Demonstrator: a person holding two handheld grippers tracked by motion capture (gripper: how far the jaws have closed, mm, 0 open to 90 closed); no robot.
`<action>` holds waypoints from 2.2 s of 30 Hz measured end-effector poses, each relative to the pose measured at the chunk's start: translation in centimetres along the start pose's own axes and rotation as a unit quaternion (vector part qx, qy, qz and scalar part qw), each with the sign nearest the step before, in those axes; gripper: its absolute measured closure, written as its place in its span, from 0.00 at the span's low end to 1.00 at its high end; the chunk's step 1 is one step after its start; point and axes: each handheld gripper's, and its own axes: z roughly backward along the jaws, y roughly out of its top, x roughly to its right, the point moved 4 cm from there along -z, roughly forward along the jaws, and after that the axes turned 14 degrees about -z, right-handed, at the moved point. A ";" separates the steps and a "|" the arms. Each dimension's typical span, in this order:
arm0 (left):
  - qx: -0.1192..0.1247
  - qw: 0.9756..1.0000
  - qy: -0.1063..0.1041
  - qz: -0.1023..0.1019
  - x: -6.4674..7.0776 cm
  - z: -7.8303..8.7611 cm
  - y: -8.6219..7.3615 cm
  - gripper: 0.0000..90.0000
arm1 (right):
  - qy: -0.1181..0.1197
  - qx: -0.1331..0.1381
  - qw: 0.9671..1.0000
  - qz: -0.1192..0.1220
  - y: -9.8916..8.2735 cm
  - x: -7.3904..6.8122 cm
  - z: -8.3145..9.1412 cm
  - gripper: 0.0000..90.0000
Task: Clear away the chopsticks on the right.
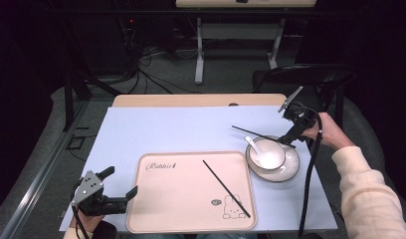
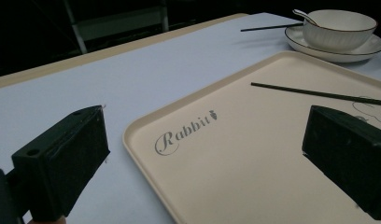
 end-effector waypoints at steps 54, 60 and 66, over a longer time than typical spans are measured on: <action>-0.002 1.000 0.000 -0.003 0.0 0.1 0.0 0.00 | -0.064 -0.067 0.993 0.075 -1.4 1.4 -8.9 0.92; -0.001 1.000 0.001 -0.002 0.0 0.1 0.0 0.00 | -0.051 -0.066 0.995 0.060 -1.4 1.1 -8.9 0.95; -0.002 1.000 0.001 -0.002 0.0 0.1 0.0 0.00 | -0.063 -0.056 0.996 0.040 -1.2 1.0 -7.4 0.95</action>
